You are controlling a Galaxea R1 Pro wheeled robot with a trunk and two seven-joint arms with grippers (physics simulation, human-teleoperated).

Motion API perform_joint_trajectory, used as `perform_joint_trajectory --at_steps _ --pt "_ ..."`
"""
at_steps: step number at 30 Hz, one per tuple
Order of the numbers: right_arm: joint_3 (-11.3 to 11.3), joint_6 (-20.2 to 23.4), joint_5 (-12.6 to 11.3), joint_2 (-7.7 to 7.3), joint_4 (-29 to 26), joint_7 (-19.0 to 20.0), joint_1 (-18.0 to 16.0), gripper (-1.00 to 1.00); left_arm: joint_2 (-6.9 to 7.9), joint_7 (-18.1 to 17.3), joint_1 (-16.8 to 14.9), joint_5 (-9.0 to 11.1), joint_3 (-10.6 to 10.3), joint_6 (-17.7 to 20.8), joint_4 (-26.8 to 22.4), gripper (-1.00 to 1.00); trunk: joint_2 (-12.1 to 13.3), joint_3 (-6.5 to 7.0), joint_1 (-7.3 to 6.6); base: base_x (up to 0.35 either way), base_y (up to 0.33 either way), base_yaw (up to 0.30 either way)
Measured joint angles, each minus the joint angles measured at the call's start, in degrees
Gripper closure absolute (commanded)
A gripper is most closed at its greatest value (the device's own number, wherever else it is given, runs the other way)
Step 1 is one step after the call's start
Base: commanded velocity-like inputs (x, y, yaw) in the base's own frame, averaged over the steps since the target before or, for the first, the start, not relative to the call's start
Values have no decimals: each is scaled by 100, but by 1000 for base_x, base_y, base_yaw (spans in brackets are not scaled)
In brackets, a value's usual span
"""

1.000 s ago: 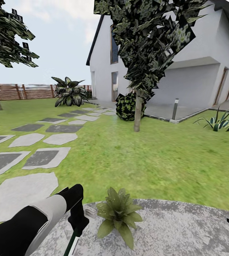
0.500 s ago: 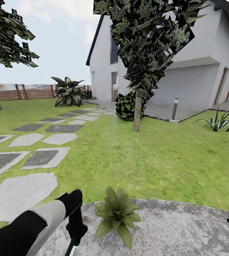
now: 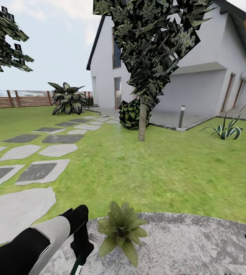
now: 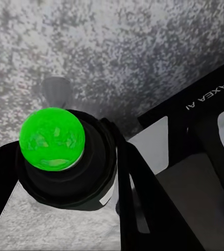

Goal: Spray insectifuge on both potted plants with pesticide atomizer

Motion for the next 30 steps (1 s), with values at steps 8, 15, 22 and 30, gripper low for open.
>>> perform_joint_trajectory --at_steps 8,15,22,30 --pt "11 0 0 7 -2 -17 2 -100 41 -9 -8 6 20 4 -441 100 0 0 0 0 0 -200" --pt "26 0 1 14 -5 -18 1 -100 79 -15 -8 -17 5 15 -830 100 0 0 0 0 0 -9" --pt "27 0 1 32 2 -26 0 -100 252 -12 -7 -16 -7 16 -834 100 0 0 0 0 0 0" --pt "27 0 1 32 2 -26 0 -100 221 15 0 -13 -77 -7 -839 100 0 0 0 0 0 0"
